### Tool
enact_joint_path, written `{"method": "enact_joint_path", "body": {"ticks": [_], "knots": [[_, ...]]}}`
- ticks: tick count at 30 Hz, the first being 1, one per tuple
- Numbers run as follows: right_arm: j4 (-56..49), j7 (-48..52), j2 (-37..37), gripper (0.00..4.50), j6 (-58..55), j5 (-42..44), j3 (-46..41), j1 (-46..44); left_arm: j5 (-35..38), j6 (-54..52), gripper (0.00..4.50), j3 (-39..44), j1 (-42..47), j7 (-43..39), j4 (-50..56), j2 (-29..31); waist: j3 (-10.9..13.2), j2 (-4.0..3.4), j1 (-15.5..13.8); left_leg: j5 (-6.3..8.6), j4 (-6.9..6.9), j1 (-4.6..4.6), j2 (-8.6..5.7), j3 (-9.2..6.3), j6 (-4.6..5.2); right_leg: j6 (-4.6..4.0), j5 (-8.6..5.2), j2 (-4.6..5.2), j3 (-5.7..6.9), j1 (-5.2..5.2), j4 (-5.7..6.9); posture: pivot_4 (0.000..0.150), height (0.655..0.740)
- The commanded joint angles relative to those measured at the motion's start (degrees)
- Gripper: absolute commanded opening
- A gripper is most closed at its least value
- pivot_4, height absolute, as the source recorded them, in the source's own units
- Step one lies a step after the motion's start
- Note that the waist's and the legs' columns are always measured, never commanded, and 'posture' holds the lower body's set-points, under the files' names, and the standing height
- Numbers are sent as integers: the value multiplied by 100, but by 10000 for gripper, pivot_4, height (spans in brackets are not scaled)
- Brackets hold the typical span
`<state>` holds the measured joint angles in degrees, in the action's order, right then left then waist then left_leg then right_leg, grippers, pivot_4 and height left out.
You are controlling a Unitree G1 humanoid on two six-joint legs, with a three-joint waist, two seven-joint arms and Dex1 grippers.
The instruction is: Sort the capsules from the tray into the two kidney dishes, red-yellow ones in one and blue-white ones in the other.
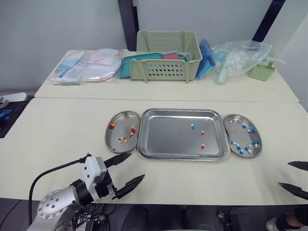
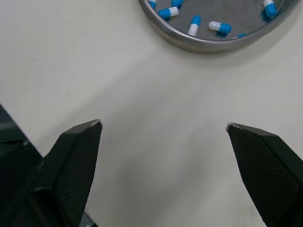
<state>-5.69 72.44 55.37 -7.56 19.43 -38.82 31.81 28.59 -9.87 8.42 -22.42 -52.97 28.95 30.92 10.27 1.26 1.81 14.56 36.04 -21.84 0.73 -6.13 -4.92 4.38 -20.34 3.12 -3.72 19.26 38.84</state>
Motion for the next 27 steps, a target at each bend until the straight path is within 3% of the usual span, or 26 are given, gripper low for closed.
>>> {"method": "enact_joint_path", "body": {"ticks": [1,5,9,17,20,23,27], "knots": [[-1030,34,-156,44340,-490,435,-257,311,-66,222,45000,-101,53,9,-31,-58,0,0,0,0,0,-1,0,-1,0,0,0,0,0,0,0,1500,7400],[-2698,-609,-584,44340,-1166,946,328,339,-114,314,45000,-199,148,2,-150,-85,-3,-5,3,0,0,-1,2,-5,0,0,0,-3,3,-1,1,1500,7400],[-3688,-2037,-1126,44340,-2047,976,1543,-485,-135,352,45000,-259,241,28,-198,-101,-2,4,0,0,4,-3,1,-8,0,1,1,-2,5,-2,2,1500,7400],[-3618,-3984,-2036,44340,-2954,66,3436,-2006,-179,408,45000,-337,301,89,-191,-101,-1,4,-10,-1,3,-7,0,-13,-1,1,1,-1,8,5,2,1500,7400],[-3479,-4356,-2349,38073,-3042,-139,3851,-2450,-207,426,45000,-397,302,131,-177,-114,-1,3,-6,-1,2,-6,0,-14,-1,1,1,-1,8,5,3,1500,7400],[-3266,-4640,-2507,27775,-3185,-404,4152,-2951,-225,451,45000,-436,297,150,-184,-119,-1,2,-4,-1,3,-6,0,-14,-1,1,1,-1,8,7,5,1500,7400],[-2754,-5152,-2780,27775,-3709,-788,4503,-3928,-258,484,45000,-497,300,172,-197,-137,1,-1,21,-1,2,-3,2,-14,-1,0,1,-3,7,10,10,1500,7400]]}}
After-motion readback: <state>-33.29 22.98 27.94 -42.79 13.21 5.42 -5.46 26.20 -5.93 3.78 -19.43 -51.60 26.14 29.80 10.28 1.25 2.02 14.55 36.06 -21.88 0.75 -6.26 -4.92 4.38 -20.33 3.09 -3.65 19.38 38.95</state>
